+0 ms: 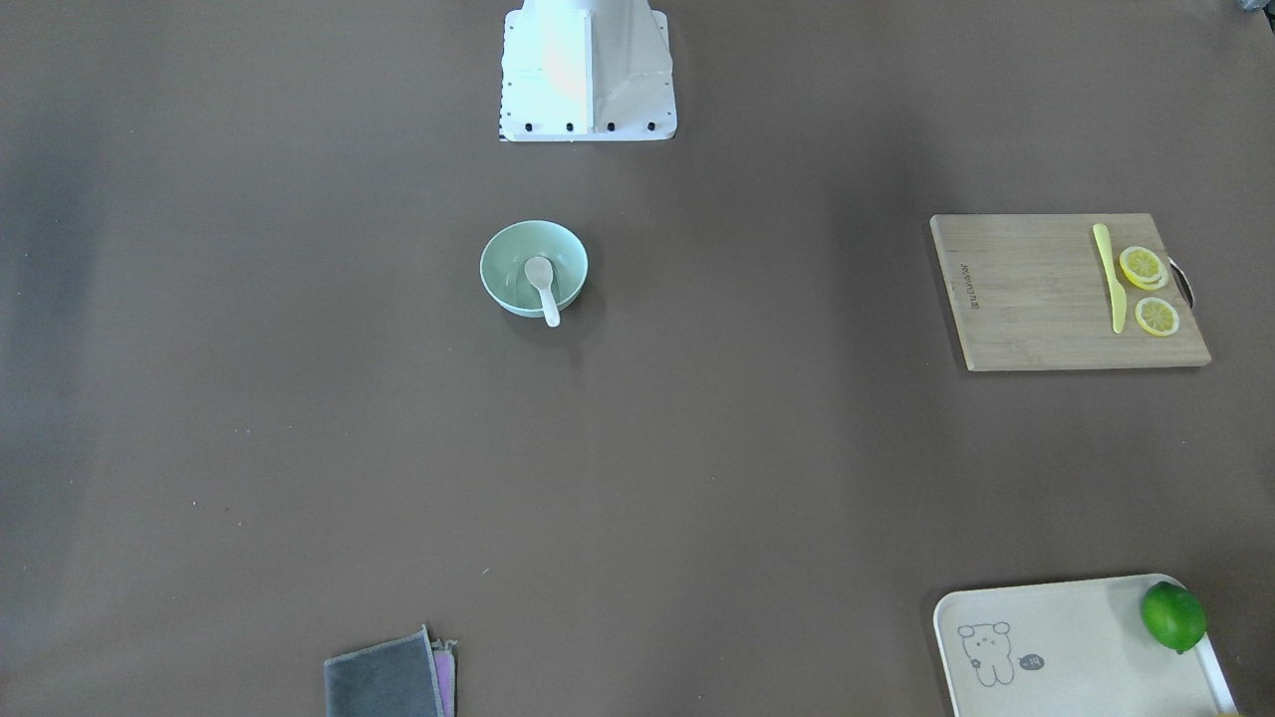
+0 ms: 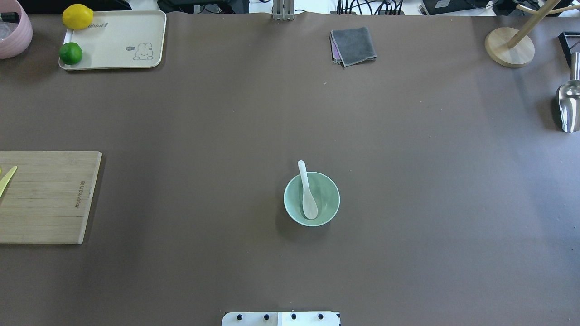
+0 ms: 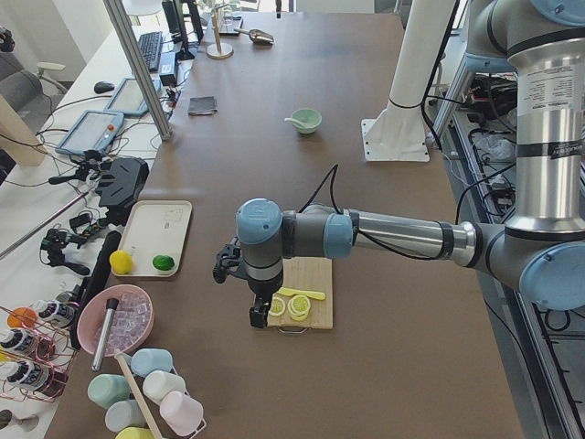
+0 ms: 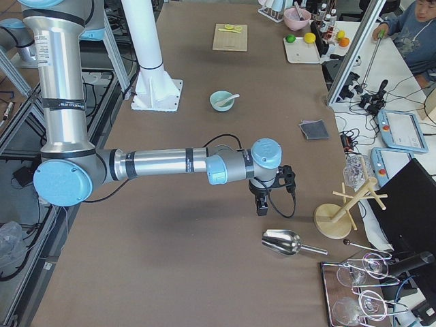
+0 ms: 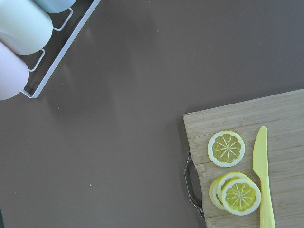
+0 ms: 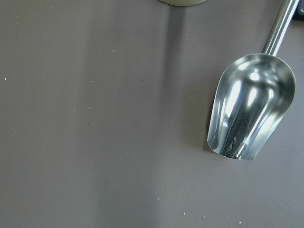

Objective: Place spoon in bowl

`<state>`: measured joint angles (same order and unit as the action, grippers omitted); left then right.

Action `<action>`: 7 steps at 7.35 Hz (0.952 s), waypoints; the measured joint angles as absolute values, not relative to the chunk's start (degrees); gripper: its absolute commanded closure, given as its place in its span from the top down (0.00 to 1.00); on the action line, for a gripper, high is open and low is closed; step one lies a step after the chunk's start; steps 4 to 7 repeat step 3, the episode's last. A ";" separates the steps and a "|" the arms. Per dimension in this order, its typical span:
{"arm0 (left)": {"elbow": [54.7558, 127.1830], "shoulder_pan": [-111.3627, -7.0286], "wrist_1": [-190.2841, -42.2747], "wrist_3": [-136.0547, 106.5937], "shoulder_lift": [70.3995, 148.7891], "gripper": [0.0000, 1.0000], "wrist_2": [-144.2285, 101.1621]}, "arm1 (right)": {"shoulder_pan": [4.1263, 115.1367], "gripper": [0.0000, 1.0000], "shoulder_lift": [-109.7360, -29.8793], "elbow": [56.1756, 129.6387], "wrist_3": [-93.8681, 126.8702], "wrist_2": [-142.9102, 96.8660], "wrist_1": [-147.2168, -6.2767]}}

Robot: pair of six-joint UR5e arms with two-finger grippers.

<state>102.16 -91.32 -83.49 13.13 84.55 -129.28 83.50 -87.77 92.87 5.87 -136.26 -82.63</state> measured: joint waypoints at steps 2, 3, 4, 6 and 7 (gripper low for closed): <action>102.05 -91.31 -83.46 13.10 84.55 0.98 -129.09 | 83.50 1.00 -87.67 92.90 5.89 -136.35 -82.62; 102.00 -91.27 -83.38 13.10 84.55 0.98 -128.88 | 83.50 1.00 -87.65 92.90 5.87 -136.34 -82.62; 102.00 -91.27 -83.38 13.10 84.55 0.98 -128.88 | 83.50 1.00 -87.65 92.90 5.87 -136.34 -82.62; 102.00 -91.27 -83.38 13.10 84.55 0.98 -128.88 | 83.50 1.00 -87.65 92.90 5.87 -136.34 -82.62; 102.00 -91.27 -83.38 13.10 84.55 0.98 -128.88 | 83.50 1.00 -87.65 92.90 5.87 -136.34 -82.62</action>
